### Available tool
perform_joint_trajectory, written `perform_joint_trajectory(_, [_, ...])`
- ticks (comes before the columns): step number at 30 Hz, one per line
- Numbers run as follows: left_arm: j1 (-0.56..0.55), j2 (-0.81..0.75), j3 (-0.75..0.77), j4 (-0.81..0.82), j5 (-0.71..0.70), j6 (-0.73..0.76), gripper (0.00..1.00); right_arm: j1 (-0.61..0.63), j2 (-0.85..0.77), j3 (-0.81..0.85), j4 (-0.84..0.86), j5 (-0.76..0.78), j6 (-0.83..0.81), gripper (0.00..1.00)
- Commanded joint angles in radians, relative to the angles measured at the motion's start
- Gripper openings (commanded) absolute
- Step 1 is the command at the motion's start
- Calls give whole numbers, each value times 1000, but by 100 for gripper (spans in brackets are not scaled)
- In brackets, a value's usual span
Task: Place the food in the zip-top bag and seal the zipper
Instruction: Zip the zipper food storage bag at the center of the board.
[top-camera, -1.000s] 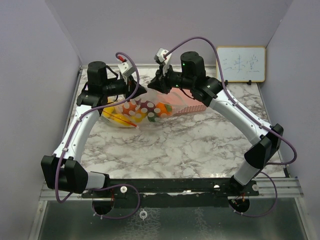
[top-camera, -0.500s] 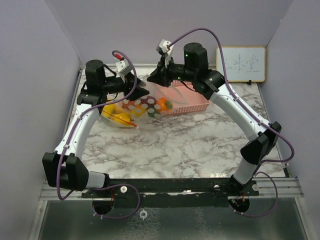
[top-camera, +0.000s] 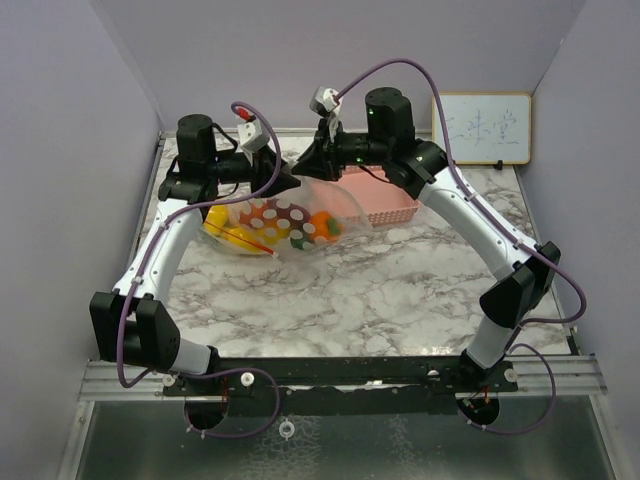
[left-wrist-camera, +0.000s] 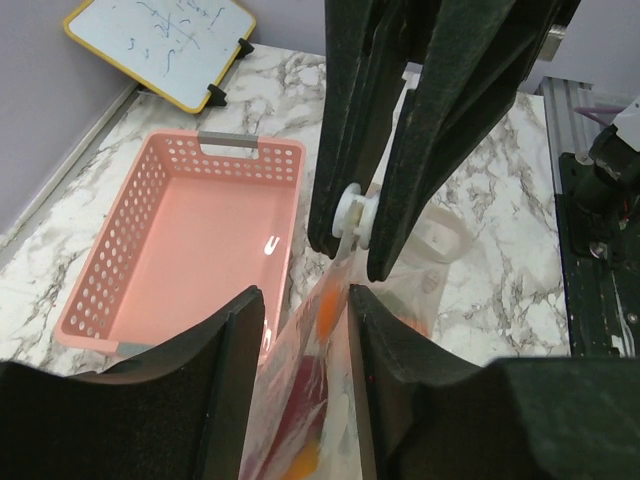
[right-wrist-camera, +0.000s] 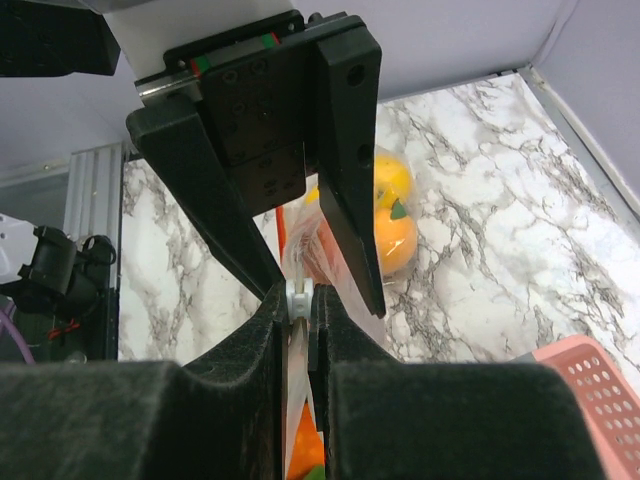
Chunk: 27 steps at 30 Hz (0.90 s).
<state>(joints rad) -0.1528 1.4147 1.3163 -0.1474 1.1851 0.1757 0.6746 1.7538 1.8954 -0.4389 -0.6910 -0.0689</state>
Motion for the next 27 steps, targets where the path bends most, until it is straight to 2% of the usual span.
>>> perform_joint_trajectory(1, [-4,8,34,32,76,-4,25,2,-39,-29,7,-14,-21,3])
perform_joint_trajectory(2, [-4,10,34,50,81,-24,10,2,-41,-34,5,-8,-23,3])
perform_joint_trajectory(3, [-4,12,34,70,81,-45,0,2,-41,-36,4,4,-25,3])
perform_joint_trajectory(16, [24,-7,60,127,69,-186,0,-17,-88,-137,-6,337,-142,2])
perform_joint_trajectory(27, [81,-34,9,149,27,-216,0,-99,-142,-301,58,352,-113,2])
